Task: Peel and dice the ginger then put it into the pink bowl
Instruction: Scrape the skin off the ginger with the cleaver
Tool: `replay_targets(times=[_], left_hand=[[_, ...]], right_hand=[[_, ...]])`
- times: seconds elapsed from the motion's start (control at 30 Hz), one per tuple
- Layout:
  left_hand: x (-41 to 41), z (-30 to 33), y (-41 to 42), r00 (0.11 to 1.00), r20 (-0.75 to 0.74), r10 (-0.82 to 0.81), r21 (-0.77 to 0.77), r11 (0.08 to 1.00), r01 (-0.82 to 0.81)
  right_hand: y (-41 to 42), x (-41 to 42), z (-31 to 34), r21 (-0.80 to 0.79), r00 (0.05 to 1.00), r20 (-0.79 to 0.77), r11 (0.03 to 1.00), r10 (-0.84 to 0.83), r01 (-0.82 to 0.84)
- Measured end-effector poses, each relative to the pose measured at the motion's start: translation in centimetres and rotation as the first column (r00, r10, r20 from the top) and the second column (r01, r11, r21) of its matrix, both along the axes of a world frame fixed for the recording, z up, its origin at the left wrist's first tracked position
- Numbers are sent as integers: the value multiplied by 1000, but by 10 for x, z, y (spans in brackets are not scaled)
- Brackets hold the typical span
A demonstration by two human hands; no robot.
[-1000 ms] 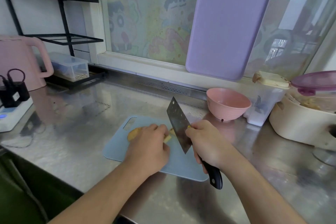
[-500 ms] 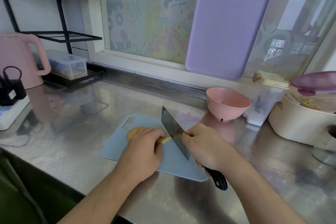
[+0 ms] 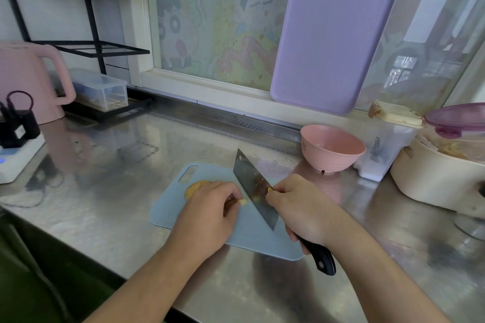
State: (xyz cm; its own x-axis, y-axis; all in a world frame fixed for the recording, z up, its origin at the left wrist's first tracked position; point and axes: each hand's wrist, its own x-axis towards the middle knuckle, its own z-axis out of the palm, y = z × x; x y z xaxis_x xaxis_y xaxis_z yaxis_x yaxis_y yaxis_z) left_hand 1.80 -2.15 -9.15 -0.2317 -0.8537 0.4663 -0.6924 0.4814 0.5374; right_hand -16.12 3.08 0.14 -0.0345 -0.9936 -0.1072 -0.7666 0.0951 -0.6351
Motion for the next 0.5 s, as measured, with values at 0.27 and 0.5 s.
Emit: replay_targets(times=[0.27, 0.5], left_hand=[[-1, 1, 1, 1000, -17, -1, -38, 999, 0], [-1, 2, 1, 1000, -20, -4, -58, 998, 3]], right_hand=[[2, 5, 0, -2, 1000, 3, 1000, -10, 10], [-11, 15, -13, -24, 987, -162, 1000, -1, -3]])
